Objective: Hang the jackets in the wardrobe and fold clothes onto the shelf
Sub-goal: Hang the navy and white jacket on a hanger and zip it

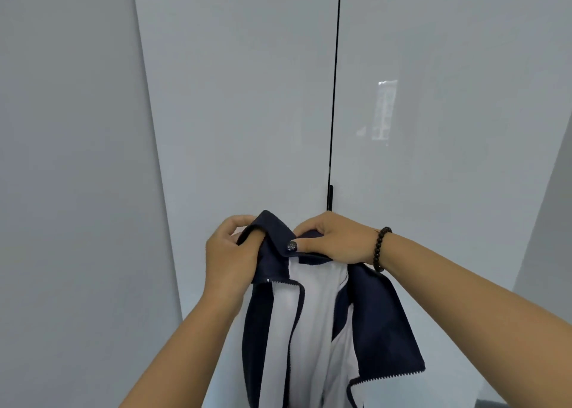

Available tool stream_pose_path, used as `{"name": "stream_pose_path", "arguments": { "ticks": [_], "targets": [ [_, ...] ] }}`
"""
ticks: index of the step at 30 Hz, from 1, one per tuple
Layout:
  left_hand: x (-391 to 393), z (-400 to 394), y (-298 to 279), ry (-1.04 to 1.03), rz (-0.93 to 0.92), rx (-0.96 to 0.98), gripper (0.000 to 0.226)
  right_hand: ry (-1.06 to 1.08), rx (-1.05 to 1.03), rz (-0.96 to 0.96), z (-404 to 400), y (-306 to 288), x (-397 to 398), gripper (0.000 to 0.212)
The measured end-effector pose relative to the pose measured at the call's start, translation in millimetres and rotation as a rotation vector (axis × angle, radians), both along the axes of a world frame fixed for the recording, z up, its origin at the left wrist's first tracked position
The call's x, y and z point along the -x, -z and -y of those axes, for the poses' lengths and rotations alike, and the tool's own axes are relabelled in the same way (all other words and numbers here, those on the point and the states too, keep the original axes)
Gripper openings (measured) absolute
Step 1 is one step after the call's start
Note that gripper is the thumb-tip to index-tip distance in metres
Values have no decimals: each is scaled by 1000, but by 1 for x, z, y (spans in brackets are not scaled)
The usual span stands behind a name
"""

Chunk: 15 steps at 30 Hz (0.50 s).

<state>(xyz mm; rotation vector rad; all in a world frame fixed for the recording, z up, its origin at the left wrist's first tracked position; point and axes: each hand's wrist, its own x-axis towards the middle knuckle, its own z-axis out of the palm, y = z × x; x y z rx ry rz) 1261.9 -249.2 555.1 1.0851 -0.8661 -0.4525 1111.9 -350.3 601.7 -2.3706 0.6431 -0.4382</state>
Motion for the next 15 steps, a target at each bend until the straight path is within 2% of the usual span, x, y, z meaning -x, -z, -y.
{"name": "stream_pose_path", "arguments": {
  "ticks": [1,4,6,8,9,10,12,13,15],
  "targets": [
    [1,-3,3,25,-69,62,12,14,29,60,0,-2,-1,19],
    [3,-9,21,92,-67,165,64,54,-33,282,-5,-8,-8,19],
    [9,-11,38,198,61,80,81,53,-116,417,-12,-13,-16,19],
    [19,-12,54,314,182,-144,88,46,-142,508,-18,-19,-26,19],
    [26,-11,62,365,233,-248,83,41,-154,546,-22,-23,-31,19],
    [31,-8,70,423,269,-284,69,37,-162,582,-24,-26,-35,19],
    [41,-5,82,456,255,-248,27,37,-153,624,-26,-29,-42,18],
    [42,-5,85,423,209,-248,14,43,-137,625,-26,-30,-43,18],
    [32,-7,90,309,96,-276,12,62,-111,606,-21,-27,-42,16]
  ]
}}
